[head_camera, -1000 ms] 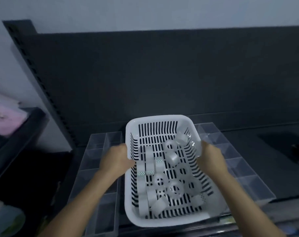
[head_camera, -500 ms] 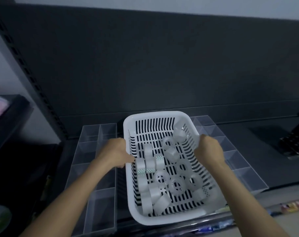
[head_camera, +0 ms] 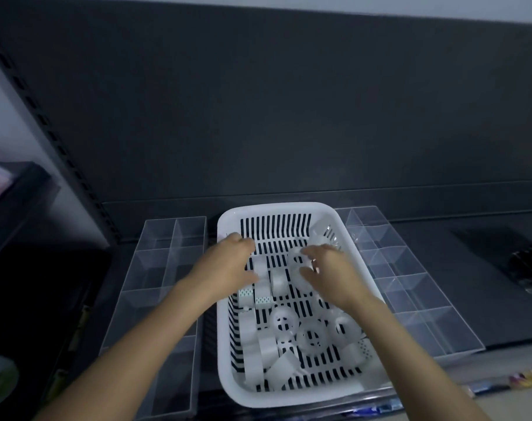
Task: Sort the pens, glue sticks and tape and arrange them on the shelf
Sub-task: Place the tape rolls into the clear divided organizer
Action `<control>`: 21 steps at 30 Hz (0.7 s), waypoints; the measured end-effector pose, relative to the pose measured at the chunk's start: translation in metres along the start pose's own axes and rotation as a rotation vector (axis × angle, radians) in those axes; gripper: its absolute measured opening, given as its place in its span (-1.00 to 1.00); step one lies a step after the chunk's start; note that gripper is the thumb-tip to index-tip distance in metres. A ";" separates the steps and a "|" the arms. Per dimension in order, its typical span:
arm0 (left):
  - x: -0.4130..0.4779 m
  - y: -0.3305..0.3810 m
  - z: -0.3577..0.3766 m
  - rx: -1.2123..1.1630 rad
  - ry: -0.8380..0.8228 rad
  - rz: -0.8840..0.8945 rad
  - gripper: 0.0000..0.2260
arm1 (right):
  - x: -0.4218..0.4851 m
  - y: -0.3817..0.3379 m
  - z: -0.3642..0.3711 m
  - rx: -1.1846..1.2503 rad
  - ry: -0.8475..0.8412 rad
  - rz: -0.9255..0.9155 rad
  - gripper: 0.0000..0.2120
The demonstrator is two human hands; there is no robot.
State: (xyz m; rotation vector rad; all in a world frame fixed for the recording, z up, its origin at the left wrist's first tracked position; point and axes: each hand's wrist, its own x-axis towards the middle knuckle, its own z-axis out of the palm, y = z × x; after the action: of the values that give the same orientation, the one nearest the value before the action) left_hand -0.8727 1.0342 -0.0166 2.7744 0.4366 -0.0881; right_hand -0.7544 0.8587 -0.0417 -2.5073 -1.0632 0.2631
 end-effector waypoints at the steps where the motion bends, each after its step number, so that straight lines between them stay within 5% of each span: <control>1: 0.003 -0.001 0.004 -0.035 -0.083 0.027 -0.55 | 0.000 -0.001 0.005 0.007 -0.049 -0.032 -0.62; 7: 0.016 0.000 0.017 -0.027 -0.279 0.089 -0.22 | 0.013 -0.015 0.026 -0.081 -0.133 -0.222 -0.50; 12: 0.022 -0.007 0.017 -0.027 -0.215 0.082 -0.47 | 0.022 -0.014 0.026 -0.151 -0.105 -0.179 -0.81; 21: 0.003 0.002 0.028 0.200 -0.092 0.185 -0.61 | 0.019 -0.002 0.019 -0.091 -0.169 -0.029 -0.44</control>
State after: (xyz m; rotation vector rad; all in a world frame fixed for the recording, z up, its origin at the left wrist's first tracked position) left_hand -0.8695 1.0234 -0.0430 2.9765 0.1542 -0.2254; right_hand -0.7484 0.8793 -0.0588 -2.5848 -1.2015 0.4337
